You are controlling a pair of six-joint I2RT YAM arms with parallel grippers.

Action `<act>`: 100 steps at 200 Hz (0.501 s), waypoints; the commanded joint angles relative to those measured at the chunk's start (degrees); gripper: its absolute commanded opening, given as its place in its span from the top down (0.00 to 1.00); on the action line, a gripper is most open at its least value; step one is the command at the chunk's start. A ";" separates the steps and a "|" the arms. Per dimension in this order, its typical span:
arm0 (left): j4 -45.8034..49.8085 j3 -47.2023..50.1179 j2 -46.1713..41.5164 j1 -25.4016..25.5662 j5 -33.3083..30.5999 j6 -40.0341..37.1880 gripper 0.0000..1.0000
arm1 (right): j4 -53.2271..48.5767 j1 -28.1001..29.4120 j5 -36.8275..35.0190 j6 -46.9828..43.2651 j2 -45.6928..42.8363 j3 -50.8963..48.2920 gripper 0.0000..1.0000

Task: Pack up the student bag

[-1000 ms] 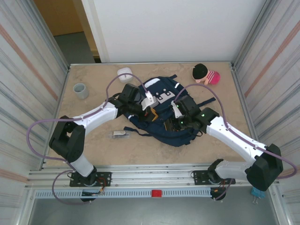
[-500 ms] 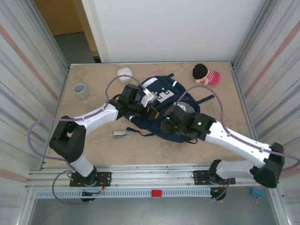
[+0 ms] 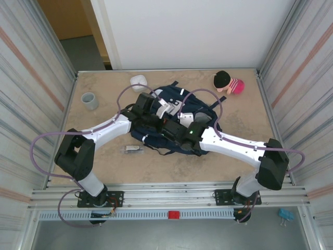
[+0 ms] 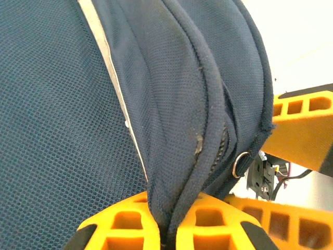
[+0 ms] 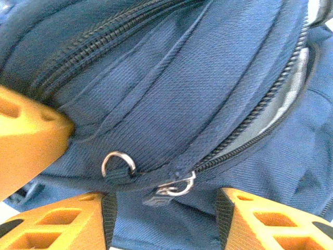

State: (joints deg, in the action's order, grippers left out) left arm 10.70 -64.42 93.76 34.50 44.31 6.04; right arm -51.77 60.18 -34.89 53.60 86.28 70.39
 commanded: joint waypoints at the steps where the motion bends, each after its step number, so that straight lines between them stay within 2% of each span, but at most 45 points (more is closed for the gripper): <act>1: 1.56 -3.02 -1.53 -0.26 5.95 0.90 0.99 | -0.55 -1.67 -6.34 0.24 0.06 0.14 0.50; 60: 3.08 -3.99 -1.21 -0.30 5.25 -1.25 0.99 | 2.73 -3.67 -8.19 -2.20 -2.90 -2.71 0.76; 78: 3.70 -4.31 -0.85 -0.30 5.16 -1.70 0.99 | 3.22 -4.26 -8.44 -2.82 -3.39 -3.21 0.80; 100: 3.66 -4.44 -0.77 -0.23 5.16 -1.99 0.99 | 4.70 -5.19 -8.16 -4.08 -3.59 -3.68 0.79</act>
State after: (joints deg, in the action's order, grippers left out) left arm 12.38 -66.52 93.78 34.22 44.77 4.75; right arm -47.97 56.93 -38.68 50.87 84.31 67.57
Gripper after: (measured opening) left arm 0.083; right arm 0.196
